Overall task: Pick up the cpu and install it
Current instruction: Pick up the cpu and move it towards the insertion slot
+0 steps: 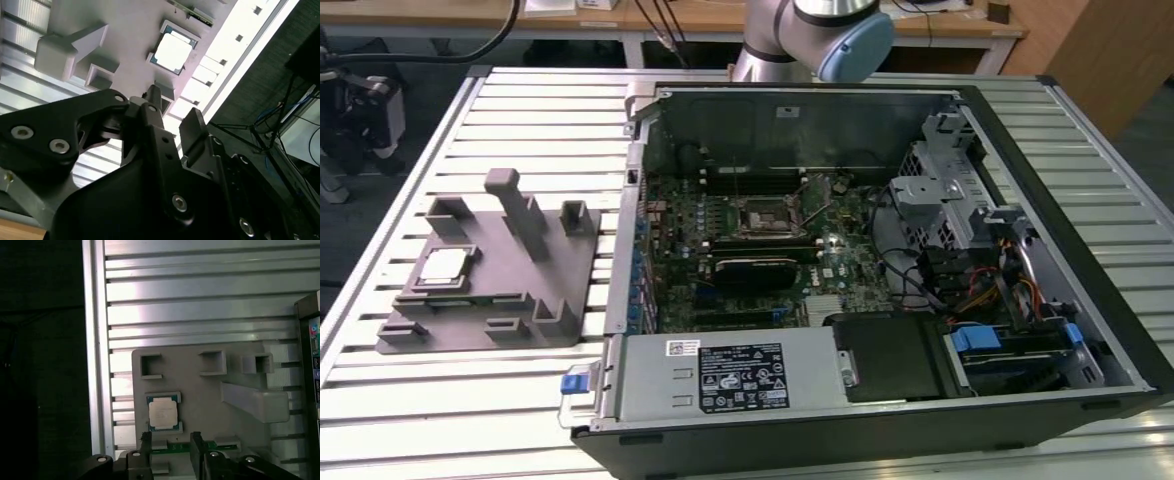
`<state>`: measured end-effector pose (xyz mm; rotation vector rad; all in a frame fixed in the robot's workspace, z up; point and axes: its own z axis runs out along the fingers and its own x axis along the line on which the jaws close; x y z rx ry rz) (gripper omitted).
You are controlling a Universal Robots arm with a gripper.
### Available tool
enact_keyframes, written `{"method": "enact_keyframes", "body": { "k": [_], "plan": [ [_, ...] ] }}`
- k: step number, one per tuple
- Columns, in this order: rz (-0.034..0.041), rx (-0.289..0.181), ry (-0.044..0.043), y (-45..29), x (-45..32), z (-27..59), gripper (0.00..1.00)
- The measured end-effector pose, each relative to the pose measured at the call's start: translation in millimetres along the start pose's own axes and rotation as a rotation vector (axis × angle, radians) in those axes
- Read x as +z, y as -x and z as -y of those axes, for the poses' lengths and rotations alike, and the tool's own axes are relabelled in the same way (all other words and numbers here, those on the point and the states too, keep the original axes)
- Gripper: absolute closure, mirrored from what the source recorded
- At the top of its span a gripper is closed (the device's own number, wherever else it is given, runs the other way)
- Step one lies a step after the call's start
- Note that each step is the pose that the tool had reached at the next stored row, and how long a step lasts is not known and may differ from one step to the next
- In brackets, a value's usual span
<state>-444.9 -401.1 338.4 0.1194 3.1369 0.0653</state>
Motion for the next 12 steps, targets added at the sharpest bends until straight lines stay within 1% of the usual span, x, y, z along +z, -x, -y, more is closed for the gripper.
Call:
{"method": "enact_keyframes", "body": {
  "k": [1, 3, 4, 5, 6, 7, 12],
  "plan": [
    [0.0, 0.0, 0.0001, 0.0, 1.7, 0.2, 0.59],
    [-0.0002, -0.001, -0.0001, 0.0, 5.3, 0.4, 0.47],
    [-0.0002, -0.002, -0.0001, 0.0, 7.1, 0.4, 0.47],
    [-0.0006, -0.005, 0.0, 0.0, 9.0, 0.5, 0.42],
    [-0.0009, -0.014, 0.0, 0.0, 10.8, 0.6, 0.42],
    [-0.0013, -0.023, 0.0, 0.0, 12.6, 0.7, 0.35],
    [-0.0017, -0.031, 0.0007, 0.0, 21.6, 1.1, 0.35]
  ]
}}
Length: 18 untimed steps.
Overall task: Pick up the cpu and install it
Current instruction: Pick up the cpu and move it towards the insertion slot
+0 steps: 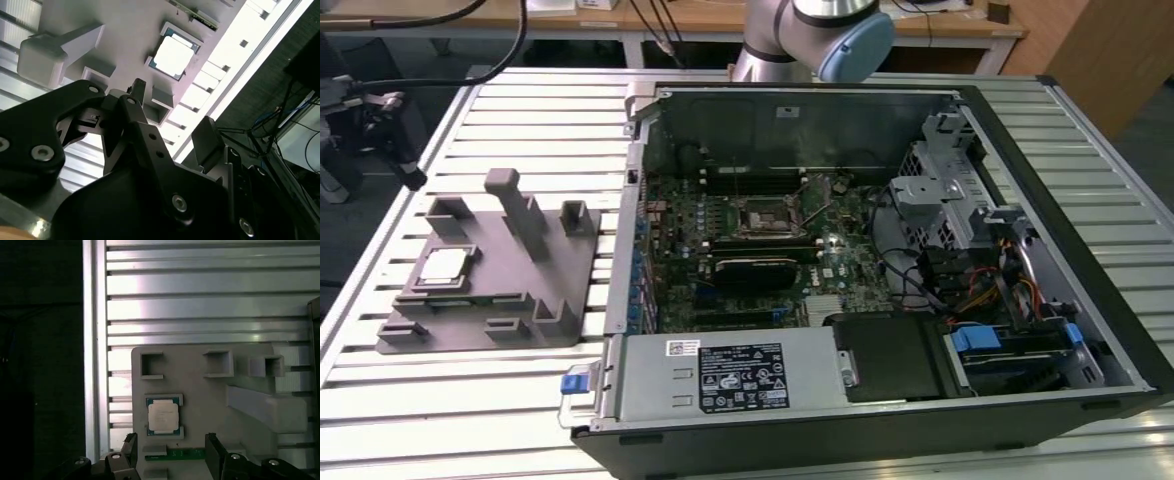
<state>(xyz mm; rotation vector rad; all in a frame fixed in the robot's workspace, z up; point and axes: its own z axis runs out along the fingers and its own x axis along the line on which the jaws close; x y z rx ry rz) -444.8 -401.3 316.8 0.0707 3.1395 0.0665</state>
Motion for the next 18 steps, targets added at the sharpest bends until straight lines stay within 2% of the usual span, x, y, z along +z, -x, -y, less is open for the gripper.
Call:
{"method": "enact_keyframes", "body": {
  "k": [11, 18],
  "plan": [
    [0.0, 0.0, 0.0003, 0.0, 16.7, 1.0, 0.35],
    [-0.0006, -0.011, 0.0001, -0.1, 25.7, 4.8, 0.35]
  ]
}}
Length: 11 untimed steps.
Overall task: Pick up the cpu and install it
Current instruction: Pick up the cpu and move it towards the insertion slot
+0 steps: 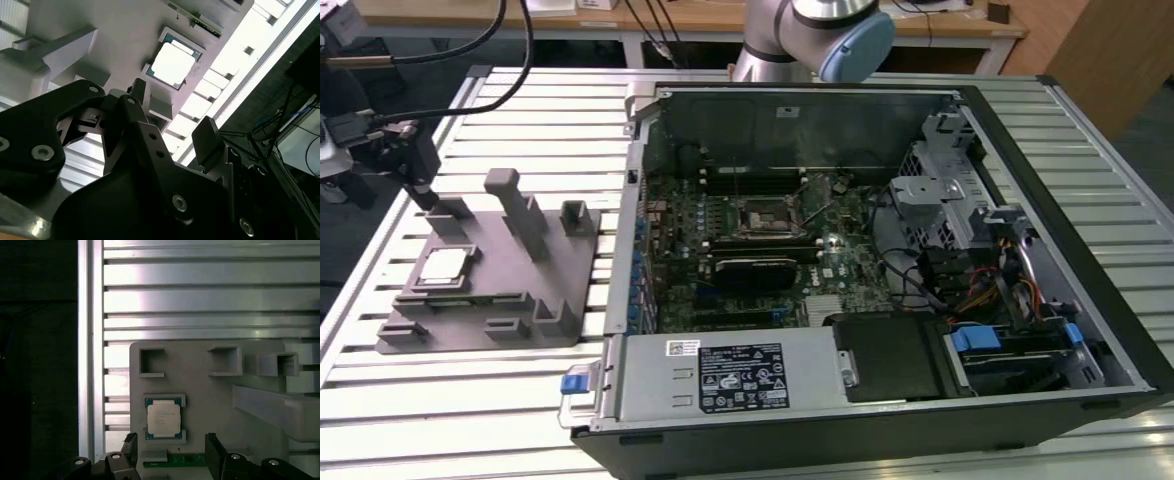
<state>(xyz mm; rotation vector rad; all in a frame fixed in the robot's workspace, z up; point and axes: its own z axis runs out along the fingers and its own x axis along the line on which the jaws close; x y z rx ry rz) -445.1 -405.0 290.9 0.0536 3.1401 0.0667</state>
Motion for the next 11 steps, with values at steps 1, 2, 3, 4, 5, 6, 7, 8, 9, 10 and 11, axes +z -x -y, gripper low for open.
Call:
{"method": "enact_keyframes", "body": {
  "k": [1, 2, 3, 4, 5, 6, 7, 8, 9, 10, 11],
  "plan": [
    [-0.0001, -0.004, 0.0001, 0.0, 1.2, 0.7, 0.35],
    [-0.0003, -0.008, 0.0001, 0.1, 2.5, 1.6, 0.35],
    [-0.0003, -0.011, 0.0002, 0.1, 4.0, 2.2, 0.35],
    [-0.0003, -0.014, 0.0002, -0.1, 5.6, 2.8, 0.35],
    [-0.0005, -0.015, 0.0001, -0.5, 7.3, 3.2, 0.35],
    [-0.0006, -0.016, 0.0001, -0.8, 9.0, 3.5, 0.35],
    [-0.0007, -0.016, 0.0001, -0.9, 10.7, 3.7, 0.35],
    [-0.0009, -0.017, 0.0, -0.8, 12.4, 3.8, 0.35],
    [-0.001, -0.018, 0.0001, -0.9, 14.1, 3.9, 0.35],
    [-0.001, -0.019, 0.0, -0.9, 15.5, 4.0, 0.35],
    [-0.0011, -0.019, 0.0, -0.9, 16.7, 4.1, 0.35]
  ]
}}
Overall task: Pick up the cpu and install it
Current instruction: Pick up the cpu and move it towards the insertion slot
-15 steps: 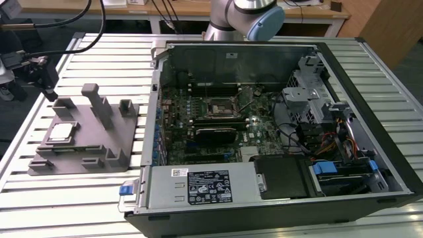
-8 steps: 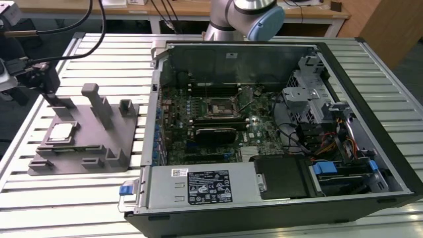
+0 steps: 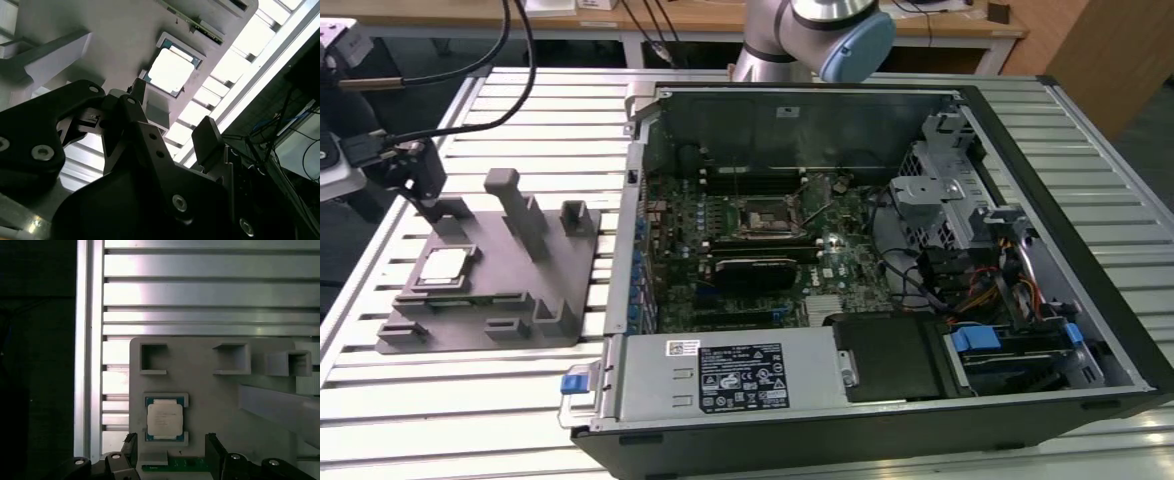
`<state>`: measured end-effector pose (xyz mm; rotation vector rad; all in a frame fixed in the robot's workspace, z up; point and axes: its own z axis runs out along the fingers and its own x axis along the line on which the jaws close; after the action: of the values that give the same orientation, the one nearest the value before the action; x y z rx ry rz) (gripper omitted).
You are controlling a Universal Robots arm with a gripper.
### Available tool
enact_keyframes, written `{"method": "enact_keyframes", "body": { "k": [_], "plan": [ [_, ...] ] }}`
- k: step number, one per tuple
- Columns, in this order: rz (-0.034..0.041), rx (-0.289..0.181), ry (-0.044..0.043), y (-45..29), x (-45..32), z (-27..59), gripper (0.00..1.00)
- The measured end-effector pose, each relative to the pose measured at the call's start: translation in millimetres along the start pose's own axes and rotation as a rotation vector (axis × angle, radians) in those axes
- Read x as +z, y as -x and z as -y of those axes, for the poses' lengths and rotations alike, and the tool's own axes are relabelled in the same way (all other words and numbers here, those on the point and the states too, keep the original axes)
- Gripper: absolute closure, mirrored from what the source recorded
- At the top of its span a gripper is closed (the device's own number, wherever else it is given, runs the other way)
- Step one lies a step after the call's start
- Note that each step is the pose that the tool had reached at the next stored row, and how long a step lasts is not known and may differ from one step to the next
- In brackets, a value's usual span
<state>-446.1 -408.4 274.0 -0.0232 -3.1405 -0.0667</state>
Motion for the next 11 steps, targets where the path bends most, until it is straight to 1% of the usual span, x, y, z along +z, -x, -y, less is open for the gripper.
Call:
{"method": "enact_keyframes", "body": {
  "k": [11],
  "plan": [
    [-0.0002, -0.008, 0.0, -1.3, 18.5, 2.6, 0.35]
  ]
}}
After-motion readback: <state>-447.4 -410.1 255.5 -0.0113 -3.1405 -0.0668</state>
